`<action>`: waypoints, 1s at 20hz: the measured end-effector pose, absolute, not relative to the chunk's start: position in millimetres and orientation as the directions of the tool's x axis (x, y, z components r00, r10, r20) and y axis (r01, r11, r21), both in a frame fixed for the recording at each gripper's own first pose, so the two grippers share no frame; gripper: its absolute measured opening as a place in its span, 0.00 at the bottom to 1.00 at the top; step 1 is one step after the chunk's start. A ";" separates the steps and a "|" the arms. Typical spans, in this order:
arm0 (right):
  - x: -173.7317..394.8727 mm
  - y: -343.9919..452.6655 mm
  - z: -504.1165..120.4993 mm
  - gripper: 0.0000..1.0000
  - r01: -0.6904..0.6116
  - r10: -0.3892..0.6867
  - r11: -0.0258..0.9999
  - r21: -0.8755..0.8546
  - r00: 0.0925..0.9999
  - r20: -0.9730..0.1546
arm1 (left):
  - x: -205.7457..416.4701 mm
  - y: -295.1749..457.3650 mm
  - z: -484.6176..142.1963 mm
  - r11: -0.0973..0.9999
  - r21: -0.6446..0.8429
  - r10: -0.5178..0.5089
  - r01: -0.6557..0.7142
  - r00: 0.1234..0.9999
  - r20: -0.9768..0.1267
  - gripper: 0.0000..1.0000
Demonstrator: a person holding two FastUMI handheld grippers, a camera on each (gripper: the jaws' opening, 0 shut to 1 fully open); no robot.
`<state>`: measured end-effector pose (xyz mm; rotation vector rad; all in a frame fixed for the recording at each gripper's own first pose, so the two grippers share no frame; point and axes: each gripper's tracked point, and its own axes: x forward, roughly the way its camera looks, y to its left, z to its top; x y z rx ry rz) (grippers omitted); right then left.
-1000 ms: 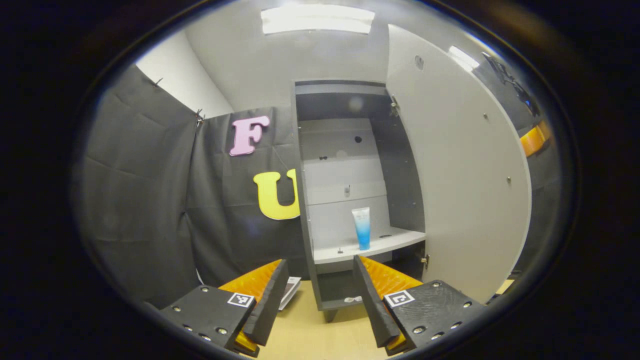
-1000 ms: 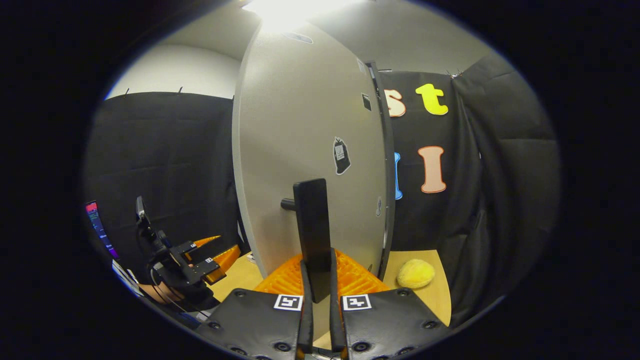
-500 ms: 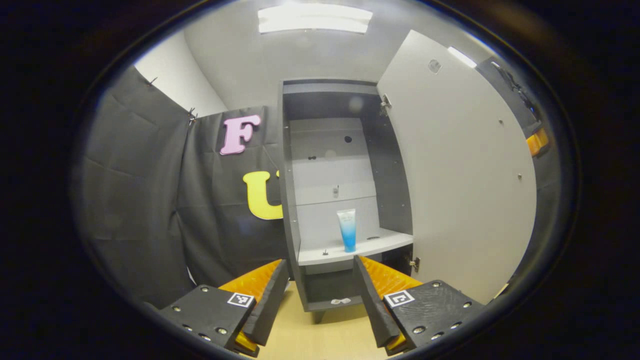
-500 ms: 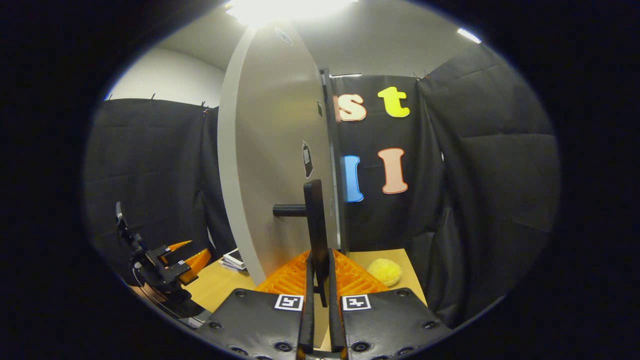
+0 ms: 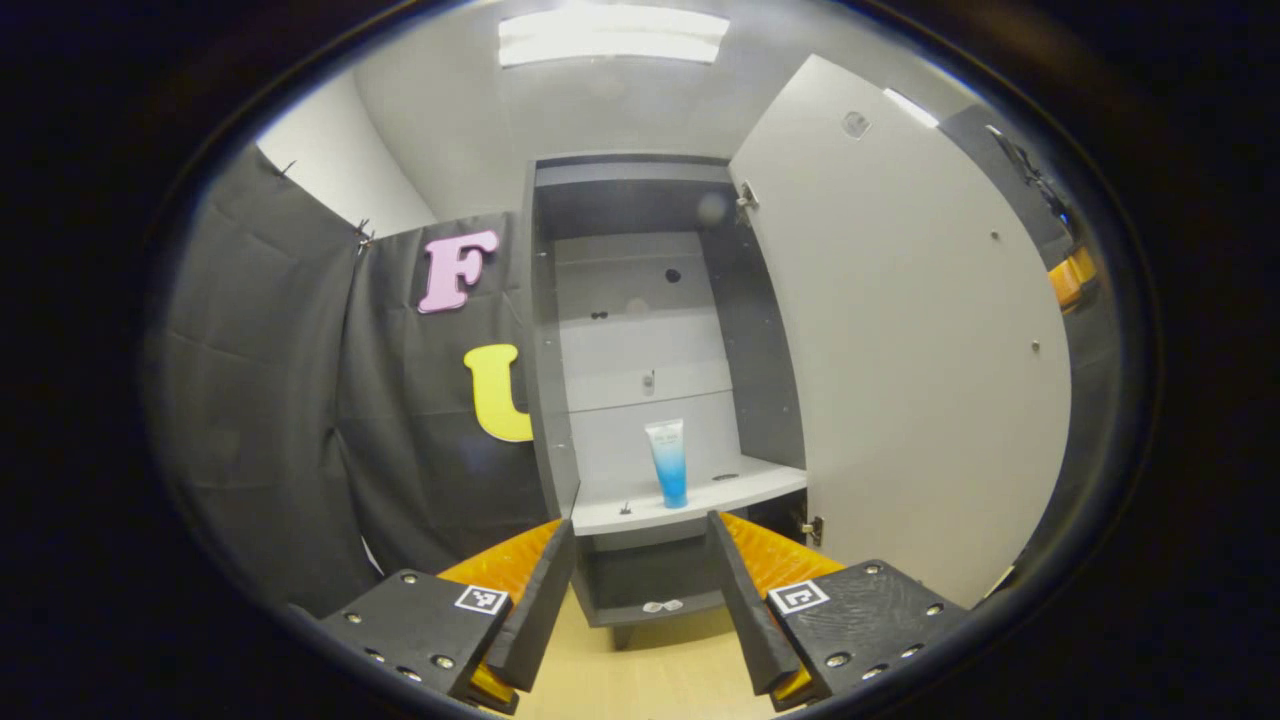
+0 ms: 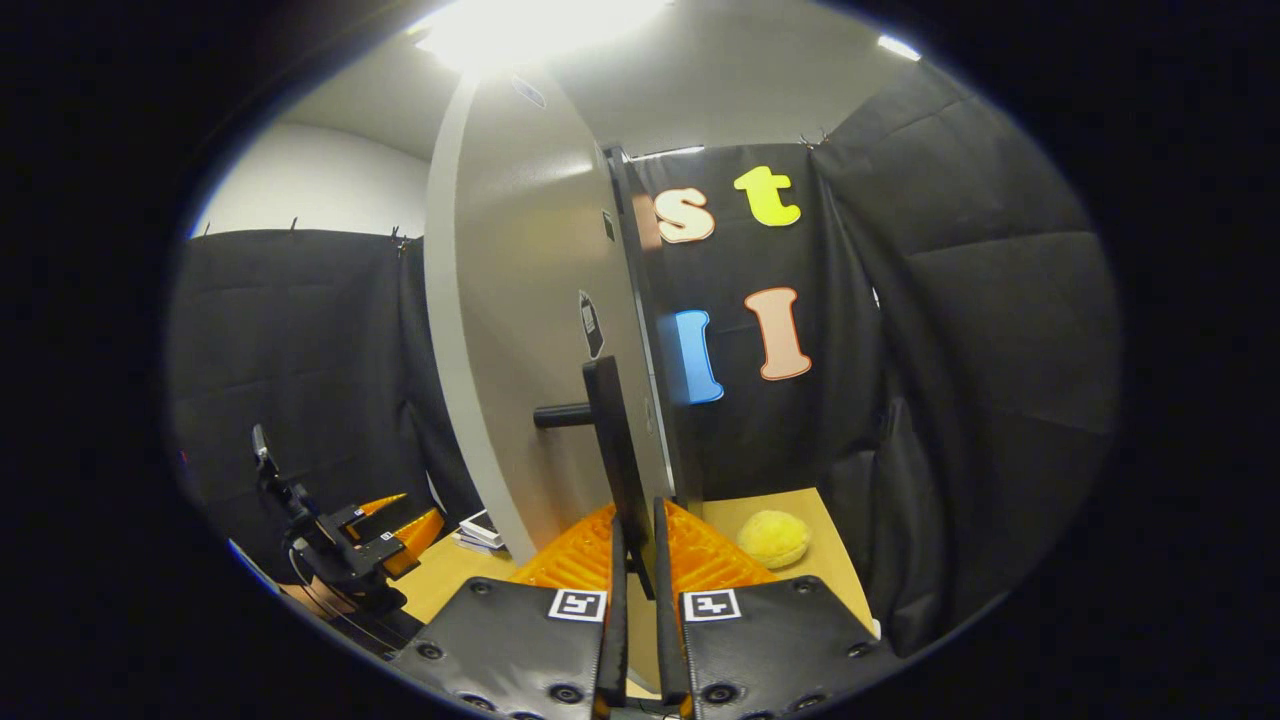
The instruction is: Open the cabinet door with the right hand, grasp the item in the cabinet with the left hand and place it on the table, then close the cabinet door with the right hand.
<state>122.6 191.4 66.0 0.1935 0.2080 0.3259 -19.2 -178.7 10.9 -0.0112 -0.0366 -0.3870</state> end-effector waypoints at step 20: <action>160.9 36.6 43.7 0.98 0.000 0.007 0.997 0.072 0.995 -0.096 | 29.3 -274.7 75.6 0.951 -0.010 -0.305 0.308 0.945 0.120 0.78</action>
